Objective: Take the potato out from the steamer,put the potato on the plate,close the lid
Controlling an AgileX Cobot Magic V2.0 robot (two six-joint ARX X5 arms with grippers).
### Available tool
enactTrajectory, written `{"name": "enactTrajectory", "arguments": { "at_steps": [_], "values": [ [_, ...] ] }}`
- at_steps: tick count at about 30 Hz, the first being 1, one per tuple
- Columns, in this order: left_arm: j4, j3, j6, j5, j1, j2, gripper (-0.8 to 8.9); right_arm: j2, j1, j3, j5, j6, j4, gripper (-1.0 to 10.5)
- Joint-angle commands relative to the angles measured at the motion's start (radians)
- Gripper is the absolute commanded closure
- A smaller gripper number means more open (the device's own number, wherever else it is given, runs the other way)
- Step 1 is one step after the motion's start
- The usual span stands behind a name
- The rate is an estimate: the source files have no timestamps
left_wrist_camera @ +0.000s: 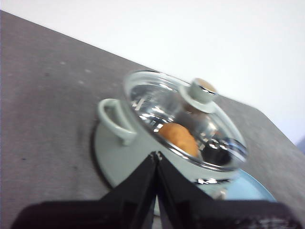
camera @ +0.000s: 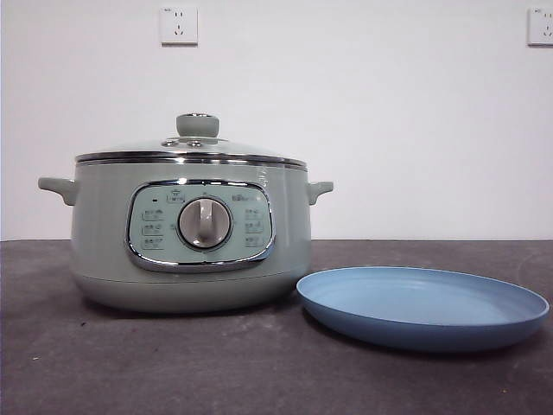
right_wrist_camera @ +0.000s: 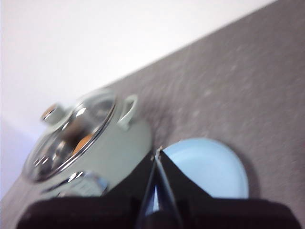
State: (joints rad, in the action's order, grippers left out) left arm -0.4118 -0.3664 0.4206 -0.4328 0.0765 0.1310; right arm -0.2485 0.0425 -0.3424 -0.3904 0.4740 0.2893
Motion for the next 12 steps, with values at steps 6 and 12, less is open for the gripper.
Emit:
{"name": "enactTrajectory", "arguments": {
  "at_steps": [6, 12],
  "values": [
    [-0.208, -0.196, -0.25, -0.18, 0.003, 0.185, 8.22, -0.264, 0.033, -0.322, -0.225, -0.299, 0.265, 9.6],
    [-0.371, -0.321, -0.397, -0.301, 0.001, 0.293, 8.22, -0.432, 0.068, -0.554, -0.324, -0.539, 0.554, 9.6]
  ]
}}
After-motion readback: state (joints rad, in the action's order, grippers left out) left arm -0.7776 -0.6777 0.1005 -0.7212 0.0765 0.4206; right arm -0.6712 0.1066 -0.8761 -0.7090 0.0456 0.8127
